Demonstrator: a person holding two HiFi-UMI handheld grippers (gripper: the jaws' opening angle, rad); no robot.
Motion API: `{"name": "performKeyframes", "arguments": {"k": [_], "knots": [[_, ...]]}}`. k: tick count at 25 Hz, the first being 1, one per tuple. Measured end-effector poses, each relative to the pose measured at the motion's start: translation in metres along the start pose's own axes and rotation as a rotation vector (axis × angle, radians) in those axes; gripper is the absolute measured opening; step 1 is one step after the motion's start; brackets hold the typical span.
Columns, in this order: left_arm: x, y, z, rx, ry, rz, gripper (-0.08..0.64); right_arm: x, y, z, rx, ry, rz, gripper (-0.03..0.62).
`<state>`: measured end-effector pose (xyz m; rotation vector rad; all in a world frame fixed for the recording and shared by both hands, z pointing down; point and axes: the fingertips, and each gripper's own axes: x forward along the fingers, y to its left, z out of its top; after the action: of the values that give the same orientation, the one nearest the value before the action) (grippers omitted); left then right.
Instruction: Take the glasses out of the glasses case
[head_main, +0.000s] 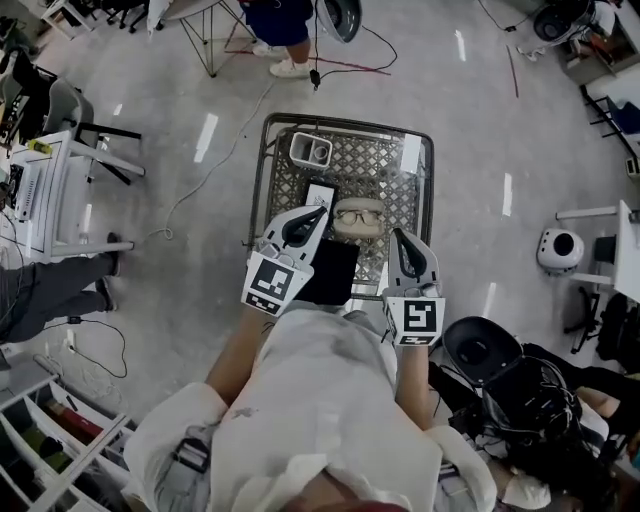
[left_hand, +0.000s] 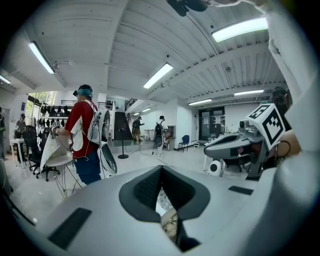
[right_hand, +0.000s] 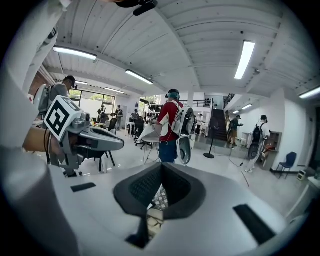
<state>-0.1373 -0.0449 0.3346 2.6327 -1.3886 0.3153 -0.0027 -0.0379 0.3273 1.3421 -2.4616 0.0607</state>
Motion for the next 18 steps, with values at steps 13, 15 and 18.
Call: {"name": "performKeyframes", "arguments": {"k": [13, 15, 18], "knots": [[0.044, -0.005, -0.049, 0.005, 0.059, -0.107, 0.012, 0.012, -0.008, -0.063, 0.093, 0.104, -0.048, 0.006], [0.052, -0.009, -0.056, 0.011, 0.073, -0.108, 0.012, 0.016, -0.014, -0.072, 0.102, 0.111, -0.037, 0.006], [0.064, -0.012, -0.065, 0.006, 0.101, -0.098, 0.012, 0.025, -0.020, -0.085, 0.115, 0.125, -0.009, 0.006]]}}
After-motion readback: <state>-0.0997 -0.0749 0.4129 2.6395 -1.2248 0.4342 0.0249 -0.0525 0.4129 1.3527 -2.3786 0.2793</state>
